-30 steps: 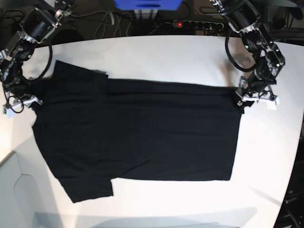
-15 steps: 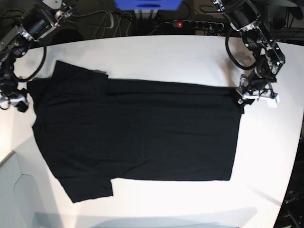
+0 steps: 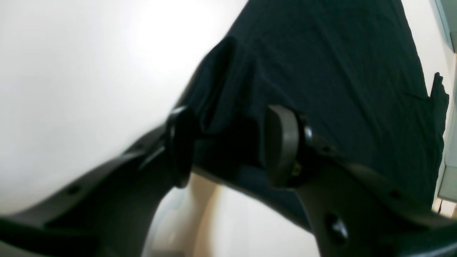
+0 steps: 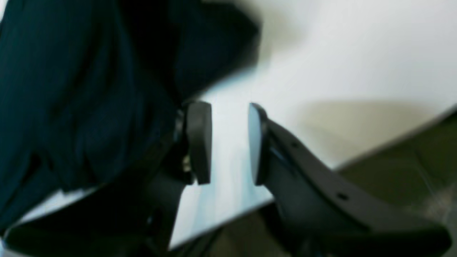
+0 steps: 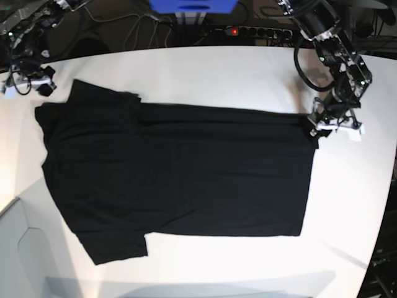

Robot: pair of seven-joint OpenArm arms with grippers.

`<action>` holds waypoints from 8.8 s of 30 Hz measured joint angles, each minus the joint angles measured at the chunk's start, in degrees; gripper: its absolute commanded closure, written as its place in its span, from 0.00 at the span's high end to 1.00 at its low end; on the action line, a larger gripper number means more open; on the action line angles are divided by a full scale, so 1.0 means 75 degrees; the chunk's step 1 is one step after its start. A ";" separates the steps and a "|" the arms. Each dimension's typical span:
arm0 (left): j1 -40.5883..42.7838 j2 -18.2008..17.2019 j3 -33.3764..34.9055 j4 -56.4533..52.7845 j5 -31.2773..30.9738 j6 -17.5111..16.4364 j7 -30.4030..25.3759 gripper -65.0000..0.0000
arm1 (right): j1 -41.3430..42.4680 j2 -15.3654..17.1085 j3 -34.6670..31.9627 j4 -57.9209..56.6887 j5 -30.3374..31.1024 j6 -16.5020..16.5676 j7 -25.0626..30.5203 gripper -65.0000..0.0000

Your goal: Fold the T-shirt properly

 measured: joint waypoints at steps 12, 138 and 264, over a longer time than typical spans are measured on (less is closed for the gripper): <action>-0.0003 0.0000 0.0003 0.0000 0.0000 0.0000 -0.0003 0.46 | 0.0341 -0.0326 -0.0012 -0.0157 0.0076 0.0688 -0.1183 0.28; 0.0356 0.0152 -0.0297 0.0396 -0.0032 -0.0023 0.0000 0.46 | 0.1816 0.0303 -0.1684 -0.1005 0.0600 0.0822 0.0935 0.42; 0.3121 0.0399 0.2509 0.1577 0.4022 -0.0175 -0.3101 0.00 | -0.1288 0.1839 -0.3372 -0.3229 0.0912 0.0434 0.4960 0.00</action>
